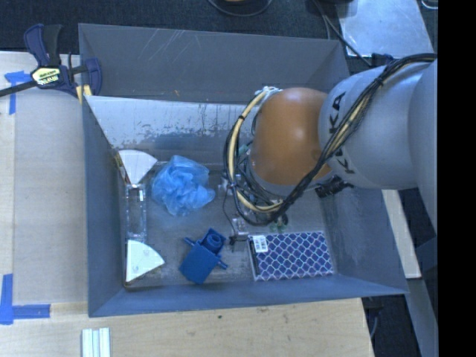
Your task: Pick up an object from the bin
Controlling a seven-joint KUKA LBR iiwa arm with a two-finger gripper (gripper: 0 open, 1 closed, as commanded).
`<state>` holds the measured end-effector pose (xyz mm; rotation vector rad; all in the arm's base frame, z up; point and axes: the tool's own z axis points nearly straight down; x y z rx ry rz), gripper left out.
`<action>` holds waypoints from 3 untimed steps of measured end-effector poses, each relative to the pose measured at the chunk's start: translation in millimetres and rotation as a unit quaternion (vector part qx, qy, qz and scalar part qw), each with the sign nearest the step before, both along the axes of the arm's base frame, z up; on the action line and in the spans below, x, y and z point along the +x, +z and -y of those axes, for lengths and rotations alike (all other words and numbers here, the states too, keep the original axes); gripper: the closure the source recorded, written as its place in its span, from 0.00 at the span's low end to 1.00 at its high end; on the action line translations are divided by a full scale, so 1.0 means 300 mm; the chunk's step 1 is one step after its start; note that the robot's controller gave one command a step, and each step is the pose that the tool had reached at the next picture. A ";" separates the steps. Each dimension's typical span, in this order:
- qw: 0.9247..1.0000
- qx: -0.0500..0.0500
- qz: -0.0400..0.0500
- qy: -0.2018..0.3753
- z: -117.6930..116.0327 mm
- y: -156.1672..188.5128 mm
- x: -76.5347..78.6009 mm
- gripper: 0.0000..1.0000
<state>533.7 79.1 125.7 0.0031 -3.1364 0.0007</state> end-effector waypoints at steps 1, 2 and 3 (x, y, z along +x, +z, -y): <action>1.000 0.000 0.004 -0.001 0.001 0.016 0.006 0.00; 1.000 0.000 -0.001 -0.020 0.012 -0.116 -0.015 0.00; 1.000 0.001 0.009 0.028 0.043 0.073 0.082 0.00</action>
Offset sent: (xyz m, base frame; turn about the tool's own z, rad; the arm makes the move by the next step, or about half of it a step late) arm -0.0042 -0.0026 -0.0339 0.0398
